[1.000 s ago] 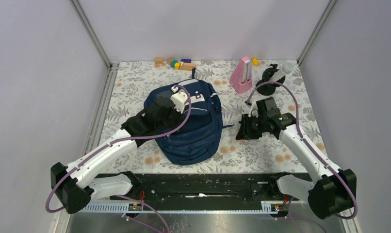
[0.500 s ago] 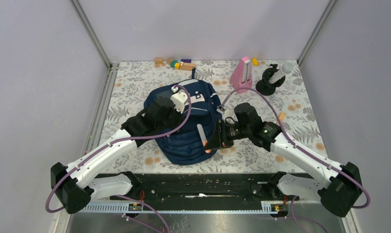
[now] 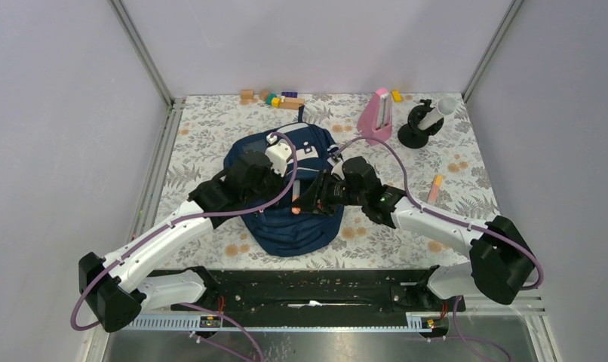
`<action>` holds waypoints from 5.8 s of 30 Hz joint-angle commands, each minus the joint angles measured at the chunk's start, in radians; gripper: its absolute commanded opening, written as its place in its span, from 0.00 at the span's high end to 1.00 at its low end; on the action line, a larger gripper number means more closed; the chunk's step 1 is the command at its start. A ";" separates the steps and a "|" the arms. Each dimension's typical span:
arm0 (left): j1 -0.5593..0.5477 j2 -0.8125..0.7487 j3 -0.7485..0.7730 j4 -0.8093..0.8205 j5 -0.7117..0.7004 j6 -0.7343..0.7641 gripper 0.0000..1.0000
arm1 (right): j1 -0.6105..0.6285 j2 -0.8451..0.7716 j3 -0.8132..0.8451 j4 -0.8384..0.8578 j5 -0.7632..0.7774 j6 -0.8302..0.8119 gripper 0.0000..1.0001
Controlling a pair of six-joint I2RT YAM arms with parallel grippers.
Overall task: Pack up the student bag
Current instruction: Place the stationery in the student bag, then move the stationery to the center of the board.
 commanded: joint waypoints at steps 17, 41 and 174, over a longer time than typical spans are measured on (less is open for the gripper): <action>0.005 -0.037 0.047 0.053 0.010 -0.023 1.00 | 0.073 0.186 0.083 0.214 0.593 0.074 0.79; 0.005 -0.025 0.045 0.053 -0.004 -0.018 1.00 | 0.087 0.014 -0.040 0.216 0.575 -0.200 0.53; 0.005 -0.094 0.039 0.057 -0.011 -0.004 1.00 | -0.871 0.175 0.086 -0.772 0.388 -0.997 0.91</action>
